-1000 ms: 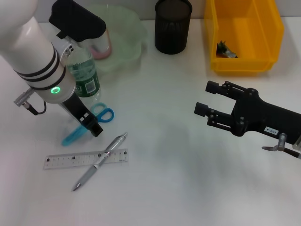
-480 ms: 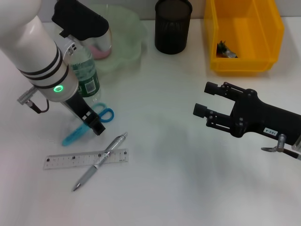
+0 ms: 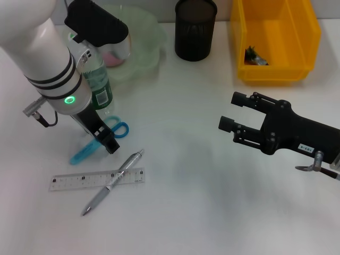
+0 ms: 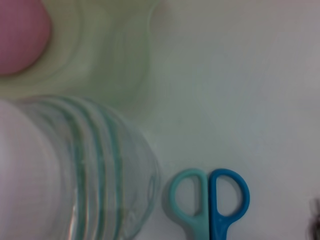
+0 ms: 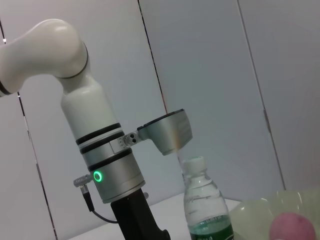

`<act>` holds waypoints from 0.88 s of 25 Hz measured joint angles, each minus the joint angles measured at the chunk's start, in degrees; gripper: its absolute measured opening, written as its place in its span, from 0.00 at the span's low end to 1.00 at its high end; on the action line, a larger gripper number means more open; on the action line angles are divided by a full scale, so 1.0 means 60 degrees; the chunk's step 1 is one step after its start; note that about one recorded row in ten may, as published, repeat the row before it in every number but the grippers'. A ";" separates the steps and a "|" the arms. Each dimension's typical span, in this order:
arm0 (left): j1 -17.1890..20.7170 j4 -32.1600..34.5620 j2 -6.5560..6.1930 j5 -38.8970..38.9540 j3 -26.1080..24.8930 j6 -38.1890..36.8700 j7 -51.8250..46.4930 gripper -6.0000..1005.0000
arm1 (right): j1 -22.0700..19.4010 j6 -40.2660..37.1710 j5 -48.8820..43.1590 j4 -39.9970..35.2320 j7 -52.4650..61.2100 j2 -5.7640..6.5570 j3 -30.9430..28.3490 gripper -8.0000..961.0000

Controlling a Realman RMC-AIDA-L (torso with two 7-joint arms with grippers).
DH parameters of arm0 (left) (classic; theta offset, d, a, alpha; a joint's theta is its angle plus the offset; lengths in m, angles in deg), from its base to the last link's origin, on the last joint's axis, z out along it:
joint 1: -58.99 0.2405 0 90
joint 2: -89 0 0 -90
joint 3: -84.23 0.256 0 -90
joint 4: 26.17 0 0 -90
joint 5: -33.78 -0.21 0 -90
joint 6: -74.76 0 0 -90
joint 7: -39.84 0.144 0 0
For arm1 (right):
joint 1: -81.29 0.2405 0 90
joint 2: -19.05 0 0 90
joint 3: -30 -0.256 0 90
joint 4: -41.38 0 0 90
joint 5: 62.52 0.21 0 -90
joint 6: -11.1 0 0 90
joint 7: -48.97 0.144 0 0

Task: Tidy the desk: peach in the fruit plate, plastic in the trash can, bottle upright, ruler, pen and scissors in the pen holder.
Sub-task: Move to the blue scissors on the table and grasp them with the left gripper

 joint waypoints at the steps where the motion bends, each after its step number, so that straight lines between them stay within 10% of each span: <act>1: -0.0021 -0.0002 0.0000 -0.0014 0.0000 -0.0029 0.0000 0.75 | 0.0000 0.0000 0.0000 0.0000 0.0000 0.0000 0.0006 0.76; 22: -0.0532 -0.0249 0.0000 -0.0073 0.0258 -0.0525 0.0010 0.75 | -0.0073 -0.0120 0.0000 0.0181 -0.0033 -0.0014 0.0024 0.76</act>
